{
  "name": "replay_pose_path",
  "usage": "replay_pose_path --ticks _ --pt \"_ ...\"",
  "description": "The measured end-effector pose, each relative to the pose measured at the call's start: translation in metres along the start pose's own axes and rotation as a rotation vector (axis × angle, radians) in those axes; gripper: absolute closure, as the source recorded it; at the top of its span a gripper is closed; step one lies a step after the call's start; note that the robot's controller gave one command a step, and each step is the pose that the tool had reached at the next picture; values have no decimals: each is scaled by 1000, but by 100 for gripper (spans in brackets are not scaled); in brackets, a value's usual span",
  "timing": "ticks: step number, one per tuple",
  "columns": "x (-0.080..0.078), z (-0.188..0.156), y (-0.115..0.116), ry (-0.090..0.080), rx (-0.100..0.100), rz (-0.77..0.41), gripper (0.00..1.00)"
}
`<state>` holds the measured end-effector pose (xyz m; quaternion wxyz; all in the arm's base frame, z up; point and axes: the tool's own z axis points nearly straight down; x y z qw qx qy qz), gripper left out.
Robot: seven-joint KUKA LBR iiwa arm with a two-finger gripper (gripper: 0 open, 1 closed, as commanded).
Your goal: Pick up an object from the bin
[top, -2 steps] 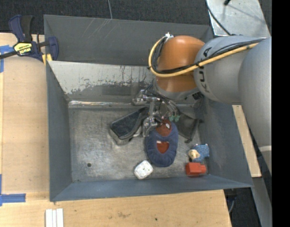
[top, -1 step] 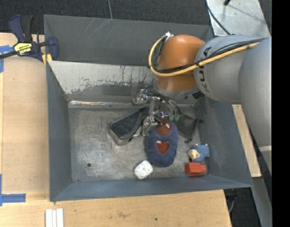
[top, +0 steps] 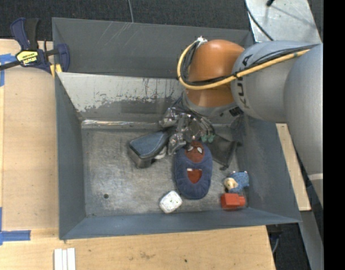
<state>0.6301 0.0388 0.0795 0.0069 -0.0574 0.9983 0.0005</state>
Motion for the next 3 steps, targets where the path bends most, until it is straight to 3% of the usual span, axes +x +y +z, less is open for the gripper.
replay_pose_path --ticks 1,3 --pt "-2 -96 -1 8 2 1 100" --pt "-1 -117 -2 13 1 4 100"
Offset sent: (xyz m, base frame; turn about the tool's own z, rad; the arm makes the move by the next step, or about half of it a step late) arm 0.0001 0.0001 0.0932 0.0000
